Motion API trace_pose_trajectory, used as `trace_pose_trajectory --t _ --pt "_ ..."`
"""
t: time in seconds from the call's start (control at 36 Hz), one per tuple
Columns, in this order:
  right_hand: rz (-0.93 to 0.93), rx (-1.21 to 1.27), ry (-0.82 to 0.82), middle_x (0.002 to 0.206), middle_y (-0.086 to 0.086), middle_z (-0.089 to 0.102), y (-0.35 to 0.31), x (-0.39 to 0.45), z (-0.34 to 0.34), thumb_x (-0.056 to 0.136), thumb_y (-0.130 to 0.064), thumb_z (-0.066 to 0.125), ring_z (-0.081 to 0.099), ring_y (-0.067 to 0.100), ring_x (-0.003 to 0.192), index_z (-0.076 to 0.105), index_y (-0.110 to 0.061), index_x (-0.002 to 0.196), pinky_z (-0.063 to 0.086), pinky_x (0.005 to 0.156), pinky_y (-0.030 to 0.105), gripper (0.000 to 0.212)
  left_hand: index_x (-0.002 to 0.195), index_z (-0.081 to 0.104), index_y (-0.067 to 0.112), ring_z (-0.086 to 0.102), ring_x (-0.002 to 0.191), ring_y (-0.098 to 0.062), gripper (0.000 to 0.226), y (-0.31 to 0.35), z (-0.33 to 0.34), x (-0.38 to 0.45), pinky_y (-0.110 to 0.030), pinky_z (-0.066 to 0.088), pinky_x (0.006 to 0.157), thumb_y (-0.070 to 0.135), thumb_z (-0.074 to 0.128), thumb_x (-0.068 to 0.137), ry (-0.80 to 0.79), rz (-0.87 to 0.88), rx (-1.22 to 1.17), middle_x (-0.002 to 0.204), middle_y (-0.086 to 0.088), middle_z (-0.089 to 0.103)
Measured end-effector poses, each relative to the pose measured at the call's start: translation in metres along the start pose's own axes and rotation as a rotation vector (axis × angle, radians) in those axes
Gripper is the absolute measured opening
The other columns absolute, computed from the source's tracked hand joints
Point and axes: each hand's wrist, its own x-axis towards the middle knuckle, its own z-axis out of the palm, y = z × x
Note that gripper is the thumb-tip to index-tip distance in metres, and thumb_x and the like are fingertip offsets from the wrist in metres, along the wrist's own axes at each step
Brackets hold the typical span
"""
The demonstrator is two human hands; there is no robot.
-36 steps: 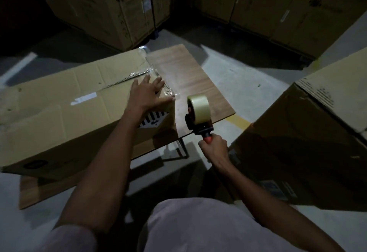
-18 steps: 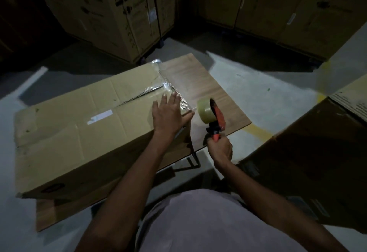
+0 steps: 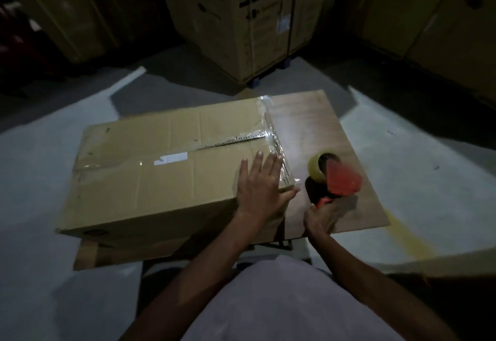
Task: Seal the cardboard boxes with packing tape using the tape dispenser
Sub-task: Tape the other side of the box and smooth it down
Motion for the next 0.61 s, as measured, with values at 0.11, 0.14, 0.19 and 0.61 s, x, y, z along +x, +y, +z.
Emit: trace_pose_trajectory --t 0.11,0.14,0.19,0.61 --pt "-0.025 -0.140 -0.046 0.143 0.031 0.049 -0.007 0.011 -0.003 0.094 -0.009 0.067 0.053 0.048 0.128 0.041 0.005 0.142 0.043 0.104 0.052 0.056 0.157 0.037 0.019 0.024 0.154 -0.029 0.087 0.007 -0.001 -0.002 -0.054 0.015 0.123 0.073 0.048 0.090 -0.016 -0.023 -0.013 0.164 -0.002 0.034" --pt "-0.040 -0.168 -0.052 0.140 0.031 0.050 -0.008 0.014 -0.004 0.094 -0.009 0.068 0.054 0.049 0.126 0.043 0.005 0.139 0.045 0.102 0.052 0.054 0.157 0.037 0.018 0.024 0.154 -0.029 0.086 0.008 -0.001 -0.002 -0.055 0.016 0.123 0.072 0.048 0.090 -0.016 -0.029 -0.017 0.163 -0.002 0.034" --pt "-0.065 -0.221 -0.061 0.136 0.030 0.053 -0.012 0.017 -0.004 0.092 -0.010 0.068 0.056 0.048 0.124 0.045 0.004 0.135 0.048 0.100 0.052 0.051 0.154 0.042 0.016 0.030 0.151 -0.031 0.085 0.010 -0.002 -0.003 -0.056 0.021 0.122 0.070 0.052 0.090 0.010 -0.039 -0.016 0.161 -0.004 0.039" --pt "-0.040 -0.325 -0.248 0.156 0.021 0.035 -0.021 0.013 -0.002 0.093 -0.017 0.065 0.034 0.045 0.143 0.030 -0.006 0.150 0.035 0.114 0.054 0.068 0.159 0.029 0.012 0.018 0.155 -0.034 0.088 0.003 -0.001 -0.001 -0.058 0.011 0.122 0.069 0.045 0.094 -0.083 0.012 0.003 0.167 -0.007 0.026"
